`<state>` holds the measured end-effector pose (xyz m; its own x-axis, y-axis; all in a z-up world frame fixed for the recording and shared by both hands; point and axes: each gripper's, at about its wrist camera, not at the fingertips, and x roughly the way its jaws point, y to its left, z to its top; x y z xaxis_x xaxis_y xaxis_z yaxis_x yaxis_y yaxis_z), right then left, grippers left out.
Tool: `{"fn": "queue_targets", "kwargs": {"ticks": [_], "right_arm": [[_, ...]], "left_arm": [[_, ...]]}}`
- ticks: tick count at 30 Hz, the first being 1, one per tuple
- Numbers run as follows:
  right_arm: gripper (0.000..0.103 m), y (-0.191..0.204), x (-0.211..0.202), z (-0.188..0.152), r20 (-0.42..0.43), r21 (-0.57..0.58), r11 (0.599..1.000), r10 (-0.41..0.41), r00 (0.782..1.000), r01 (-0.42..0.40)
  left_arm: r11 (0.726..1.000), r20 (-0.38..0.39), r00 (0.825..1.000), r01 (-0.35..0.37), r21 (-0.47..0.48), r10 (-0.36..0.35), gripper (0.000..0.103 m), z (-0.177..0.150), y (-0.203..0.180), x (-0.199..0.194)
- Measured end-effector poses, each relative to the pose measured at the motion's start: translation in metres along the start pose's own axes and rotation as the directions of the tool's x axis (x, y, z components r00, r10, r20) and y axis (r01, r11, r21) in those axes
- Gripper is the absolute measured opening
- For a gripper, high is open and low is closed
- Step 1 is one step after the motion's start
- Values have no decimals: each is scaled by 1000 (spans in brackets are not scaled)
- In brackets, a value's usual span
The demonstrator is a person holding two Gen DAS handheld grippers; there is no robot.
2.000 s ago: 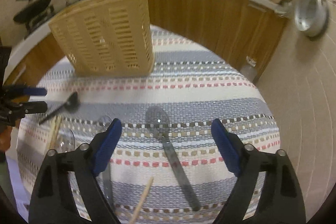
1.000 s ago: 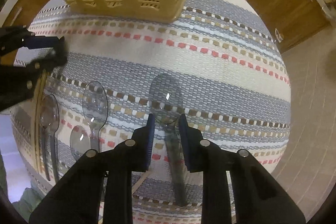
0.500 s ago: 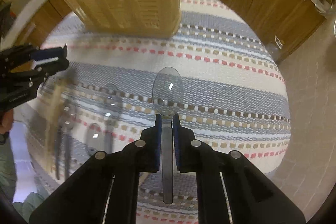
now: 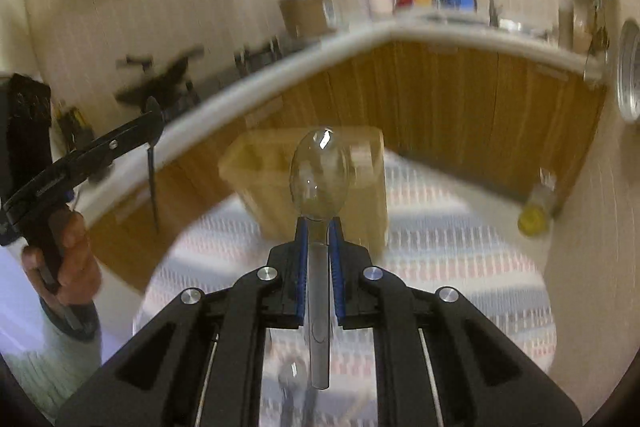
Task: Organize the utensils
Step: 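Carry the ladle with the left tool into the beige holder while the right tool drops the spoon in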
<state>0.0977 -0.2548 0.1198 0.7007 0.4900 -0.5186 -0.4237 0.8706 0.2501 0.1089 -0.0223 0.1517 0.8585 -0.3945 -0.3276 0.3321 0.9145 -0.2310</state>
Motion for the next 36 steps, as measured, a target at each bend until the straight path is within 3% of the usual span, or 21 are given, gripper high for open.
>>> {"fn": "queue_targets", "kwargs": {"ticks": [4,9,14,23,32,36], "right_arm": [[9,-5,7,29,150,33,999,-12,989,7],[9,-10,25,58,283,65,994,-105,953,91],[9,-23,56,67,353,104,987,-150,923,120],[9,-31,98,48,381,92,986,-162,910,137],[10,-25,104,21,361,51,983,-182,915,176],[10,-19,90,13,347,37,983,-182,920,180]], "left_arm": [[989,163,984,92,-117,-73,35,12,15,9],[963,277,954,172,-208,-111,35,21,45,44],[948,276,954,190,-256,-117,35,9,70,74],[951,202,975,147,-271,-93,35,-23,88,106],[960,135,988,105,-258,-72,36,-43,94,105],[966,133,990,84,-245,-52,46,-46,90,87]]}}
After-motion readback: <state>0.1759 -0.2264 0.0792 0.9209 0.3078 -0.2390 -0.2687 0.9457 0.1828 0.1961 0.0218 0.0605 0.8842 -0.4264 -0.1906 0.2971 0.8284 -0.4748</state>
